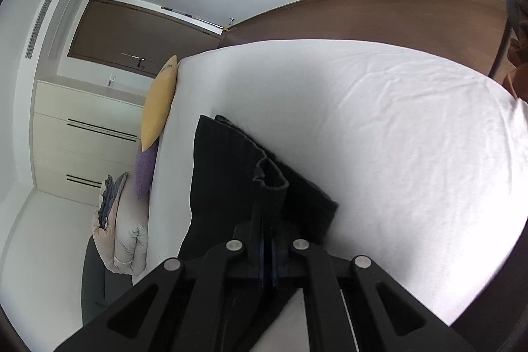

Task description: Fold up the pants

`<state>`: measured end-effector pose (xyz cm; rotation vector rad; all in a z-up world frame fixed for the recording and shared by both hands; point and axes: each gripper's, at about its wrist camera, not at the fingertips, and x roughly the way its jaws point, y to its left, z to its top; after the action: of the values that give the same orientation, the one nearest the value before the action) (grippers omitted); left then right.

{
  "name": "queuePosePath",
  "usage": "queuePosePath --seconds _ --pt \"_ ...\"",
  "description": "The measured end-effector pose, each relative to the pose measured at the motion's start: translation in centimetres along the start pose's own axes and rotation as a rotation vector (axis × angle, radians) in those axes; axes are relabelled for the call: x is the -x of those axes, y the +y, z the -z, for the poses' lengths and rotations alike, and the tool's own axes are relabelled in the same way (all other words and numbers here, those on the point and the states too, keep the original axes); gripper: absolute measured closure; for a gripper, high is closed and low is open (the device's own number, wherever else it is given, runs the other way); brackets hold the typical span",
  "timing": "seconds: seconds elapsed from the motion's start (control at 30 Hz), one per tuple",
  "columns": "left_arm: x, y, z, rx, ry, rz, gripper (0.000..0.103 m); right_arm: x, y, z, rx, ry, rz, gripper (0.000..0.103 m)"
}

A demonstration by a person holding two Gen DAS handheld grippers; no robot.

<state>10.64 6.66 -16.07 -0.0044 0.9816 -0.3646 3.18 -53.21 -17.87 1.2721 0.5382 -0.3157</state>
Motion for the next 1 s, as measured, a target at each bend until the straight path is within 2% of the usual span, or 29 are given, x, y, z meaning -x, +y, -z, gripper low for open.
queuePosePath --seconds 0.5,0.6,0.63,0.7,0.73,0.77,0.8,0.83,0.87,0.97,1.0 --pt "0.8 -0.3 -0.1 -0.03 0.02 -0.016 0.098 -0.8 -0.7 -0.4 -0.043 0.02 -0.016 0.103" --pt "0.9 0.1 0.3 -0.013 0.006 -0.004 0.098 -1.0 -1.1 -0.8 -0.058 0.048 -0.049 0.102" --pt "0.9 0.3 0.4 -0.005 -0.001 0.002 0.098 -0.8 -1.1 -0.9 -0.048 0.057 -0.05 0.099" --pt "0.9 0.5 0.6 0.012 -0.015 0.016 0.098 0.6 -0.2 -1.0 0.025 0.007 0.008 0.092" --pt "0.9 0.7 0.7 0.02 -0.022 0.023 0.098 1.8 0.9 -1.0 0.088 -0.034 0.052 0.076" --pt "1.1 1.1 1.0 0.027 -0.03 0.032 0.098 2.7 1.6 -0.8 0.118 -0.06 0.093 0.044" --pt "1.1 1.2 1.1 0.038 -0.039 0.039 0.098 3.4 2.1 -0.5 0.132 -0.081 0.119 0.034" --pt "1.1 1.3 1.2 0.045 -0.046 0.044 0.098 4.2 3.0 0.1 0.158 -0.096 0.113 0.031" --pt "1.1 1.4 1.2 0.049 -0.052 0.045 0.098 4.3 4.0 1.1 0.204 -0.058 0.077 0.031" --pt "1.2 1.4 1.5 0.059 -0.062 0.047 0.098 2.4 6.9 5.6 0.291 0.167 -0.05 0.033" --pt "1.2 1.4 1.5 0.059 -0.063 0.048 0.098 1.2 7.9 8.3 0.306 0.28 -0.128 0.035"
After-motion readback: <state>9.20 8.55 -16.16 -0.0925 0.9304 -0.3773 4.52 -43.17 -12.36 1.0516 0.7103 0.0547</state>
